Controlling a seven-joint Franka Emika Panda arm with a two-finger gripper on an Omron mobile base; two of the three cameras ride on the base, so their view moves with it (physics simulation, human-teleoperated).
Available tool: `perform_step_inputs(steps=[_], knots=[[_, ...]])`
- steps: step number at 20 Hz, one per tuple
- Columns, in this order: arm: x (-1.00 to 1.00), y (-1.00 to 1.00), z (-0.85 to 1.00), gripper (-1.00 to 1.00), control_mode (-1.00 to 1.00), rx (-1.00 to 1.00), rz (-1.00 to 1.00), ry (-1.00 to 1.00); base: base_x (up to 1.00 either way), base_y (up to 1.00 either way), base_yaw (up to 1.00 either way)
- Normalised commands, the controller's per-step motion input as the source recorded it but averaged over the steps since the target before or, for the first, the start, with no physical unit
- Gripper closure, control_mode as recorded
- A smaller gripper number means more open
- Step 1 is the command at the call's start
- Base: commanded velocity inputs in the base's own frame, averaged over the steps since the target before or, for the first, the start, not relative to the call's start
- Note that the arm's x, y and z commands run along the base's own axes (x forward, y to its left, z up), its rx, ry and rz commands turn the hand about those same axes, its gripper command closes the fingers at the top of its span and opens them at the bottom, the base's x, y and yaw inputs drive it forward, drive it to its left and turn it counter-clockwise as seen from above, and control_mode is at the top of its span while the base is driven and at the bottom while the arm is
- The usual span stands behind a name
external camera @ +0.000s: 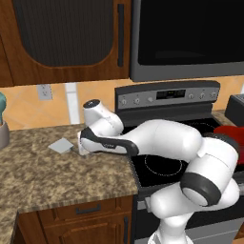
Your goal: Put the lime and lemon in the pot. Retrieve the spatula and lightly stir the vegetables in the pot.
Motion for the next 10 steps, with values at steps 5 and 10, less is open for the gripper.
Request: perform_step_inputs(steps=[5, 10], knots=[[0.37, 0.21, -0.44, -1.0, -1.0, 0.06, 0.29, 0.03, 0.0, 0.0, 0.0], [0.51, 0.23, -0.36, -1.0, -1.0, 0.14, 0.25, 0.06, 0.0, 0.0, 0.0]])
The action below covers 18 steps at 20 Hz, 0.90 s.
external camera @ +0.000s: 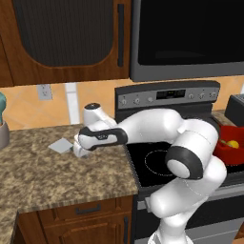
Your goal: Put the lime and lemon in the pot. Retrieve the spatula and lightly stir the vegetables in the pot.
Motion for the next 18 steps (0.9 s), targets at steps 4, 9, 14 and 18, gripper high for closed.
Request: perform_step_inputs(steps=[4, 9, 14, 18], knots=[[0.44, 0.29, -0.25, -1.0, -1.0, 0.14, 0.24, 0.02, 0.0, 0.0, 0.0], [0.46, 0.28, -0.3, -1.0, -1.0, 0.07, 0.21, 0.0, 0.0, 0.0, 0.0], [0.3, 0.16, -0.34, -1.0, -1.0, 0.05, 0.16, 0.0, 0.0, 0.0, 0.0], [0.17, 0.16, -0.25, -1.0, -1.0, 0.06, 0.12, 0.0, 0.0, 0.0, 0.0]])
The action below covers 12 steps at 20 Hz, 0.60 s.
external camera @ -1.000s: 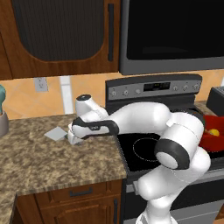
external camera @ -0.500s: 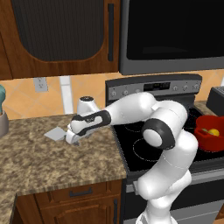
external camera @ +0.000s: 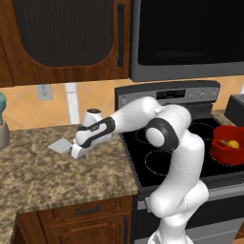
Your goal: Put the lime and lemon in the pot. Retrieve the spatula and lightly stir the vegetables in the pot.
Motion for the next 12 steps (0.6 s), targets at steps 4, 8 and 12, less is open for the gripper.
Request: perform_step_inputs(steps=[4, 8, 12], knots=[[0.11, 0.17, -0.19, -1.0, -1.0, 0.07, 0.07, 0.0, 0.0, 0.0, 0.0], [0.01, 0.04, -0.18, -1.0, -1.0, 0.04, 0.02, -0.02, 0.0, 0.0, 0.0], [0.0, 0.0, -0.14, -1.0, -1.0, 0.02, 0.0, -0.08, 0.0, 0.0, 0.0]])
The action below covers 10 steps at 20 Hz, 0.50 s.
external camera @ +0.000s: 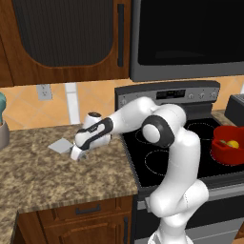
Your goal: Put the lime and lemon in the pot. Retrieve the spatula and lightly stir the vegetables in the pot.
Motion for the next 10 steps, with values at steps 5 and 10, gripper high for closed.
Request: perform_step_inputs(steps=[5, 10], knots=[[-0.2, -0.04, -0.01, -1.0, -1.0, 0.03, 0.0, -0.14, 0.0, 0.0, 0.0], [-0.2, -0.19, 0.0, -1.0, -1.0, 0.05, 0.0, -0.1, 0.0, 0.0, 0.0]])
